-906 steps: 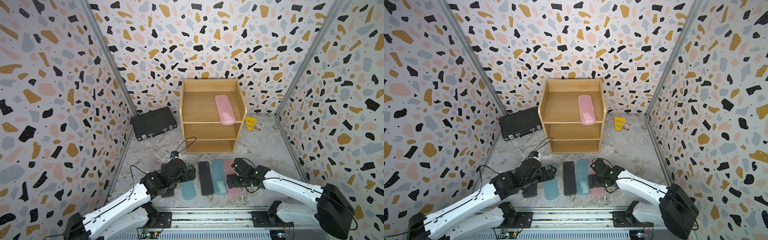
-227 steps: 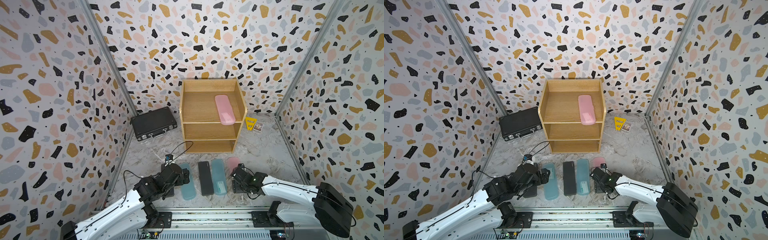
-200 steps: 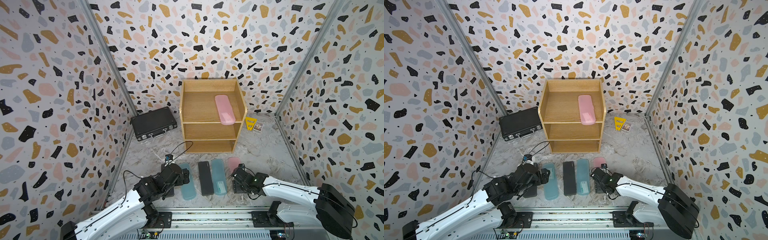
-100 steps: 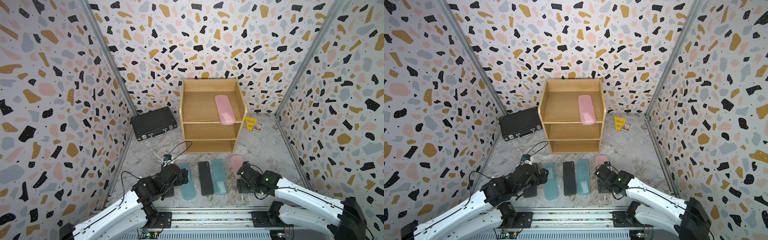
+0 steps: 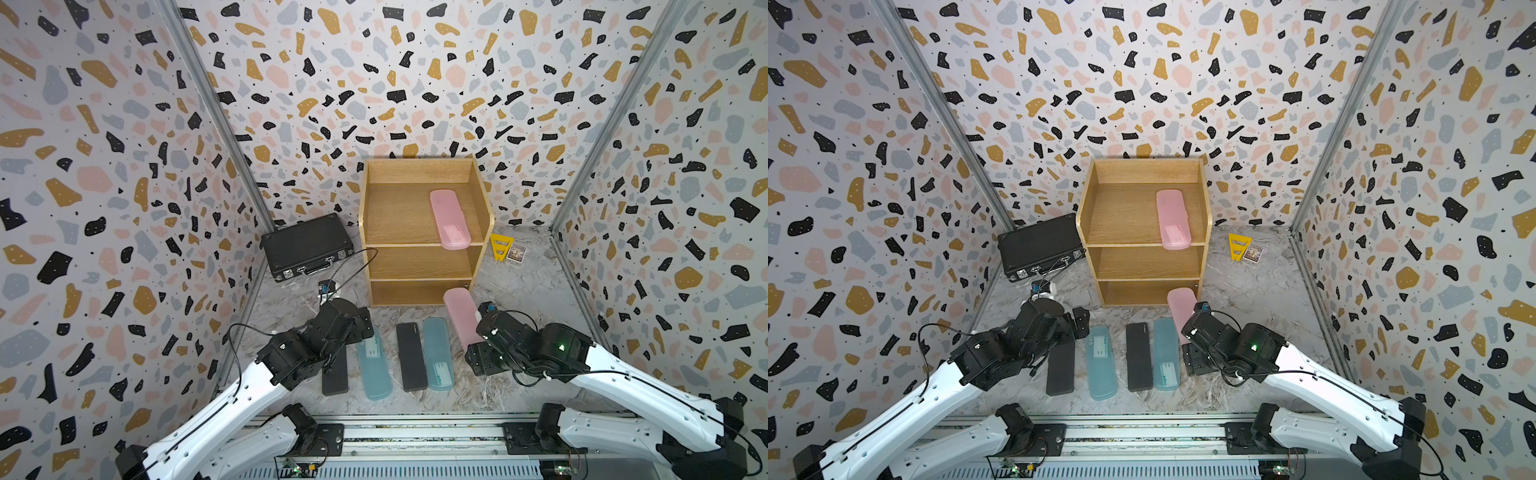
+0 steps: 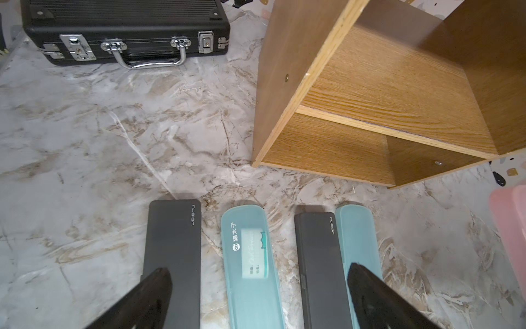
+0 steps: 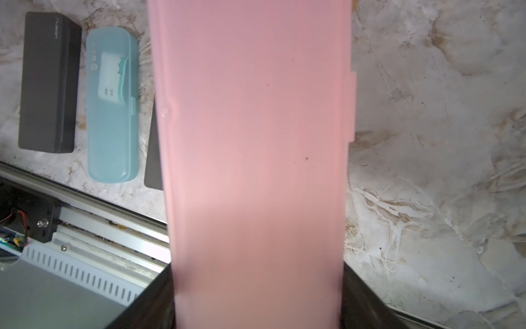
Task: Place the pencil cases on the shelf according to color
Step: Place the pencil case on the shelf.
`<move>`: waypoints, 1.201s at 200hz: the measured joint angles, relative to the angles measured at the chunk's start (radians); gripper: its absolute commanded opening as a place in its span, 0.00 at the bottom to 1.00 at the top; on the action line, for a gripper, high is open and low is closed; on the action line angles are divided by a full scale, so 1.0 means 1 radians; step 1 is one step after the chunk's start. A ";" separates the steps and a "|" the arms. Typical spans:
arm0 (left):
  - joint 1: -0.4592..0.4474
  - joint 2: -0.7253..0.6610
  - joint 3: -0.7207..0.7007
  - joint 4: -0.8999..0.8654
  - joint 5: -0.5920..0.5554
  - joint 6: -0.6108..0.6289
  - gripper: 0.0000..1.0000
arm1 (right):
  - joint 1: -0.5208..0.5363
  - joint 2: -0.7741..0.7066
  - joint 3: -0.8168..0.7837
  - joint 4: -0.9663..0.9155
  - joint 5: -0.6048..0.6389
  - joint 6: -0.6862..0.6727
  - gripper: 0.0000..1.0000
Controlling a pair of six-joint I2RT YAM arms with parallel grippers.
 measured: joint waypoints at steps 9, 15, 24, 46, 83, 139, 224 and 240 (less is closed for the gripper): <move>0.017 -0.001 0.003 -0.003 0.003 0.009 1.00 | 0.024 0.019 0.028 -0.008 0.000 0.000 0.23; 0.028 -0.002 0.005 -0.005 0.005 0.014 1.00 | 0.035 0.031 0.047 -0.013 0.000 0.000 0.23; 0.043 -0.002 0.007 -0.008 0.009 0.022 1.00 | 0.051 0.049 0.081 -0.021 -0.001 -0.003 0.22; 0.076 -0.001 0.024 -0.032 0.023 0.039 1.00 | 0.071 0.090 0.179 -0.032 0.000 -0.015 0.22; 0.111 -0.010 0.053 -0.059 0.030 0.063 1.00 | 0.072 0.151 0.338 -0.059 0.002 -0.047 0.22; 0.158 -0.019 0.085 -0.092 0.044 0.093 1.00 | 0.072 0.262 0.562 -0.119 0.021 -0.100 0.21; 0.192 -0.034 0.085 -0.100 0.117 0.112 1.00 | -0.129 0.577 1.089 -0.199 -0.036 -0.209 0.20; 0.192 -0.035 0.085 -0.099 0.132 0.111 1.00 | -0.174 0.655 1.165 -0.204 -0.045 -0.217 0.19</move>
